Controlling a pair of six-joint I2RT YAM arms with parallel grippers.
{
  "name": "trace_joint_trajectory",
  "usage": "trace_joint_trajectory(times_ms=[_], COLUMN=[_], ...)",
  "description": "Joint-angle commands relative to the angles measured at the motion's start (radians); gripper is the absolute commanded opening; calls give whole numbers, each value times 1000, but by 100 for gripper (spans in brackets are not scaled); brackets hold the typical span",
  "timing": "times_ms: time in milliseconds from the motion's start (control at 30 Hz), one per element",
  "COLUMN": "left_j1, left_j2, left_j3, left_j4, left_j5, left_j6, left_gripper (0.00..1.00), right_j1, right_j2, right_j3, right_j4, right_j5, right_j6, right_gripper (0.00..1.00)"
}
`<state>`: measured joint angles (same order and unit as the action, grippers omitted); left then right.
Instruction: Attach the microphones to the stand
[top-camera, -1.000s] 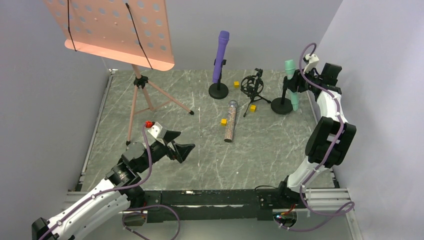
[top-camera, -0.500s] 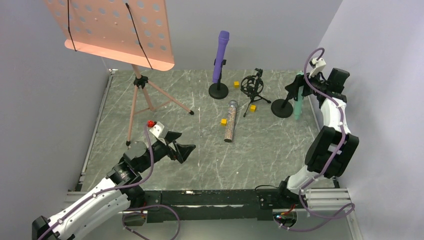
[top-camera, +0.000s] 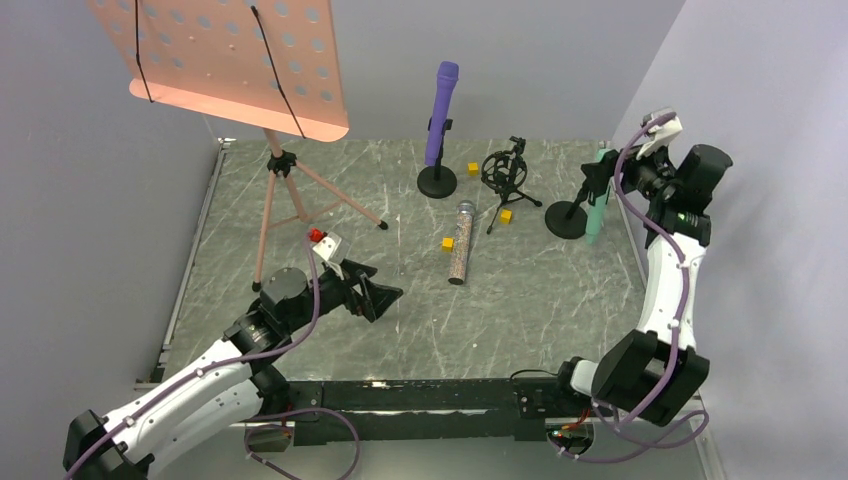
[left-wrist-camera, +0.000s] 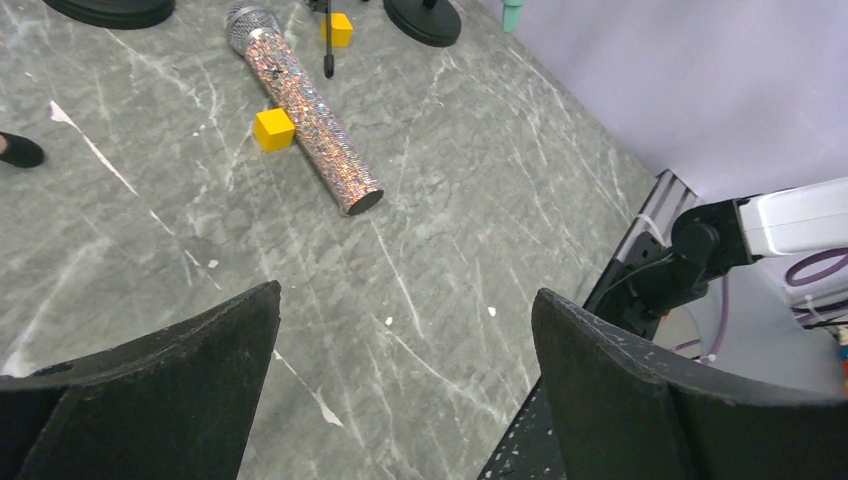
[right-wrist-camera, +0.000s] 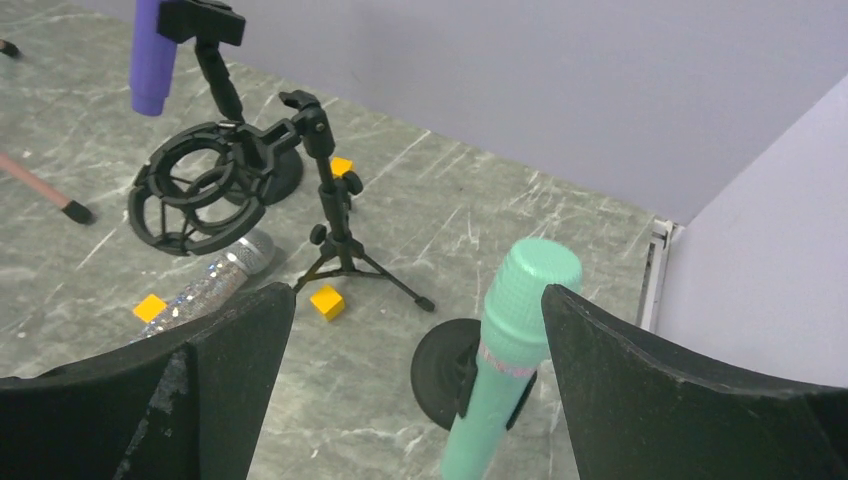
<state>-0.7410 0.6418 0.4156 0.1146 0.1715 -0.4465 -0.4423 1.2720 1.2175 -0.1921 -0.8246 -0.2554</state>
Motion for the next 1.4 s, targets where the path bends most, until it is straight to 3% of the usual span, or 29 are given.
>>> trace_joint_trajectory(times_ms=[0, 233, 400, 533, 733, 967, 1100, 1367], left_j1=[-2, -2, 11, 47, 78, 83, 83, 88], left_j2=[18, -3, 31, 132, 377, 623, 685, 665], left_j3=[50, 13, -25, -11, 97, 245, 272, 304], left_j4=[62, 113, 230, 351, 544, 679, 708, 519], left_j5=[42, 38, 33, 85, 195, 332, 348, 321], left_j6=[-54, -120, -219, -303, -433, -544, -566, -441], left_gripper=[99, 99, 99, 99, 99, 99, 99, 99], right_j1=[-32, -36, -34, -32, -27, -23, -12, 72], right_j2=[-57, -84, -172, -199, -146, -145, -142, -75], right_j3=[-65, -150, -317, -426, -437, -441, -419, -356], right_j4=[73, 114, 380, 553, 617, 606, 485, 269], right_j5=[-58, -276, -393, -434, -473, -459, -424, -370], right_j6=[91, 170, 404, 544, 645, 642, 523, 309], right_gripper=[100, 100, 100, 100, 100, 100, 100, 100])
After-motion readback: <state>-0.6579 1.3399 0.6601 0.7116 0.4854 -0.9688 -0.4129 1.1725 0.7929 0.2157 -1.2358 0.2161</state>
